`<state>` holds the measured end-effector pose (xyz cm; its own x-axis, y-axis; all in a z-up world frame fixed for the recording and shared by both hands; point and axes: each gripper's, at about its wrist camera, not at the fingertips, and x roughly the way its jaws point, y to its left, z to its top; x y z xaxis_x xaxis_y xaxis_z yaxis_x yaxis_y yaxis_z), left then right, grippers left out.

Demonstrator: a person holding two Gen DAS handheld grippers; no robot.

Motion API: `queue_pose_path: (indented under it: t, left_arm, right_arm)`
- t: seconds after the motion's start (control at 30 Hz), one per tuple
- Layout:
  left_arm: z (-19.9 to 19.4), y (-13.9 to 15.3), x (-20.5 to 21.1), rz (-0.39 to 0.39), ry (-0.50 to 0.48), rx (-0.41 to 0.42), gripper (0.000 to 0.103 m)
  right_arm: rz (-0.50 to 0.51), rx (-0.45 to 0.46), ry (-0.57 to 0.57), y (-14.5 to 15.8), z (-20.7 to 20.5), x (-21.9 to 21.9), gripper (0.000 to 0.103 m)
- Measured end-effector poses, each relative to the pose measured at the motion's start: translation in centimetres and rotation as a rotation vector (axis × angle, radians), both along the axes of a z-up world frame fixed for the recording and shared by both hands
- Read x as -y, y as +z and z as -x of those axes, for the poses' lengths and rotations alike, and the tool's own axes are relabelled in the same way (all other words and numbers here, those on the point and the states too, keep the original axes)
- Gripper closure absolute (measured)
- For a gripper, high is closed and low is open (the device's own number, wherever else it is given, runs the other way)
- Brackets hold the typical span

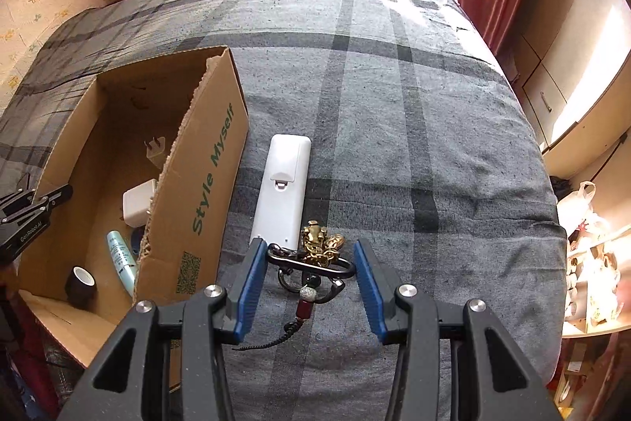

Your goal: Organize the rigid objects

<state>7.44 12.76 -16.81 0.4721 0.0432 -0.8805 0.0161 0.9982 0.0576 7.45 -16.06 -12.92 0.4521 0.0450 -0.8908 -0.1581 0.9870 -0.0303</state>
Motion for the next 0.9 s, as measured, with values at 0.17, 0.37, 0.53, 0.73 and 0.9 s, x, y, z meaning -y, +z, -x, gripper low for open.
queue_pose_path:
  t: [0.17, 0.37, 0.53, 0.73, 0.9]
  left_arm:
    - [0.0, 0.0, 0.0, 0.004, 0.001, 0.001, 0.086]
    - [0.0, 0.0, -0.1, 0.004, 0.0, 0.0, 0.086]
    - [0.0, 0.0, -0.1, 0.005, 0.0, 0.001, 0.086]
    - [0.0, -0.1, -0.1, 0.009, 0.001, 0.0, 0.086]
    - [0.0, -0.1, -0.3, 0.012, 0.002, -0.001, 0.086]
  right_arm:
    - [-0.018, 0.04, 0.037, 2.6, -0.6, -1.7, 0.055]
    - [-0.029, 0.085, 0.091, 5.1, -1.3, -4.2, 0.055]
    - [-0.049, 0.097, 0.143, 6.0, -2.1, -6.6, 0.055]
    - [-0.052, 0.095, 0.207, 5.9, -3.2, -9.7, 0.055]
    - [-0.054, 0.074, 0.256, 4.8, -4.1, -12.4, 0.055]
